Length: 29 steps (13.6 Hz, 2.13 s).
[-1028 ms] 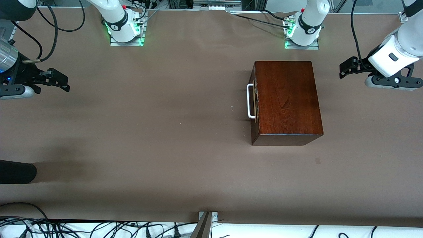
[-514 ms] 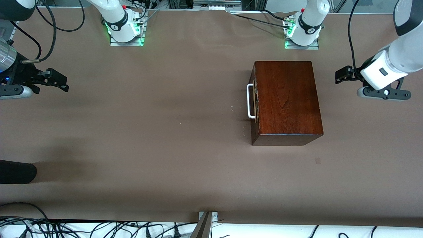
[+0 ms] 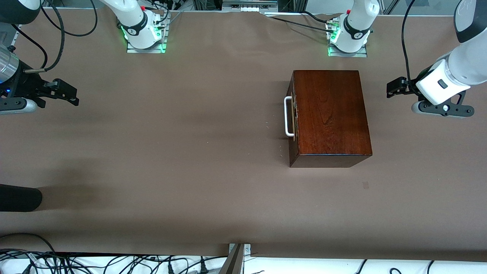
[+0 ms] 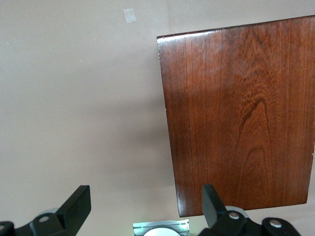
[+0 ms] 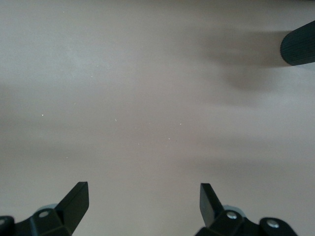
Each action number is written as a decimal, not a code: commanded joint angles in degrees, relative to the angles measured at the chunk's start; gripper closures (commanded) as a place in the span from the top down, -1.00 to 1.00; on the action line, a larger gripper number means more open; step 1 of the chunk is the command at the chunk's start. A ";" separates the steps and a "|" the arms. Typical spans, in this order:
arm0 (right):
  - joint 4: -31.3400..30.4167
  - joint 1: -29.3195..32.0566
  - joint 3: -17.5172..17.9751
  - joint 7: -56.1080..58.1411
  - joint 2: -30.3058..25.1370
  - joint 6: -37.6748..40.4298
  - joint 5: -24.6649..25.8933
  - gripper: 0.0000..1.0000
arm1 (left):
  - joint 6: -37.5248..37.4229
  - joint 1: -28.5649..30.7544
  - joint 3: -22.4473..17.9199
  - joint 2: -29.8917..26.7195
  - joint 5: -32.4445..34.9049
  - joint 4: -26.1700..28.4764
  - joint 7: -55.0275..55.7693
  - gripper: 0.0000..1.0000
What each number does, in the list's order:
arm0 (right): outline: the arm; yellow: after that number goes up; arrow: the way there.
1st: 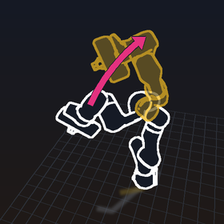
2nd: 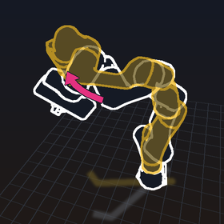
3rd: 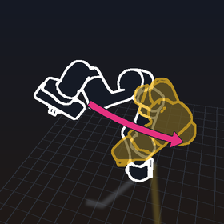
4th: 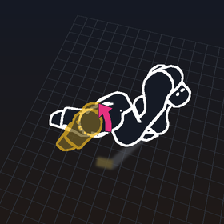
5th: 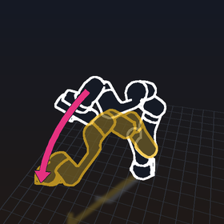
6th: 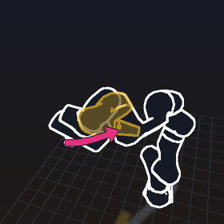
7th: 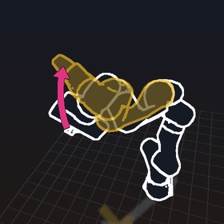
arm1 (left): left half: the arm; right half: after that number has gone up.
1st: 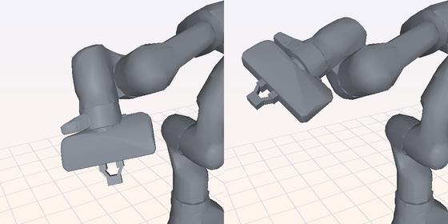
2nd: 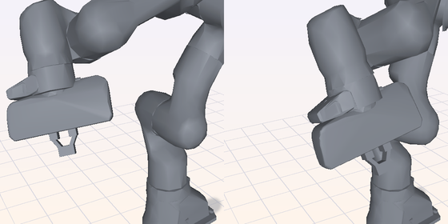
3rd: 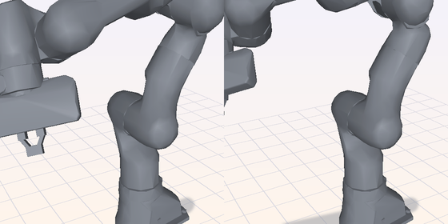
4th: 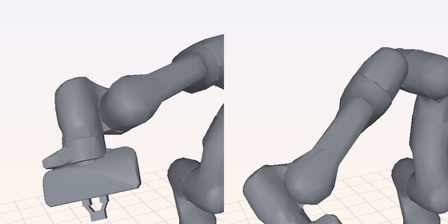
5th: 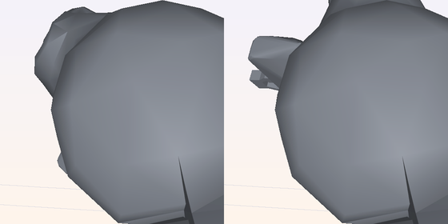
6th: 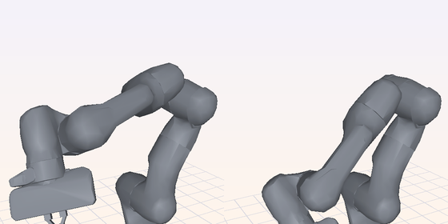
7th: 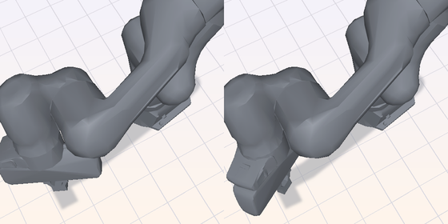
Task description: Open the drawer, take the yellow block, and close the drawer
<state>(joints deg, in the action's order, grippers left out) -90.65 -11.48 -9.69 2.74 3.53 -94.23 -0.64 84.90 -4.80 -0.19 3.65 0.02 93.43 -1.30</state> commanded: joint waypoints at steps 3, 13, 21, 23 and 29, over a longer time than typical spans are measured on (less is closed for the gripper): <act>0.56 0.05 0.02 -0.63 0.08 0.62 0.64 1.00 | -0.97 -0.30 0.01 0.57 0.60 -1.67 -0.55 1.00; 0.56 0.05 0.02 -0.63 0.08 0.71 0.64 1.00 | 0.34 -1.09 12.64 2.23 -0.19 -4.48 10.84 1.00; 0.56 0.05 0.02 -0.63 0.08 1.06 0.64 1.00 | 16.06 -4.51 23.56 16.72 2.86 -3.79 30.30 1.00; 0.56 0.05 0.02 -0.63 0.08 1.06 0.64 1.00 | 18.62 -7.92 23.56 20.24 7.17 -3.52 33.44 1.00; 0.56 0.05 0.02 -0.63 0.08 1.24 0.64 1.00 | 19.51 -16.10 23.56 24.55 16.05 -1.94 45.67 1.00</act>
<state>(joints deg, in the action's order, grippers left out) -90.66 -11.48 -9.76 2.74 3.55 -93.84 -0.64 104.44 -19.53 23.45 27.09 12.94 91.58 41.48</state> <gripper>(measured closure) 0.000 0.000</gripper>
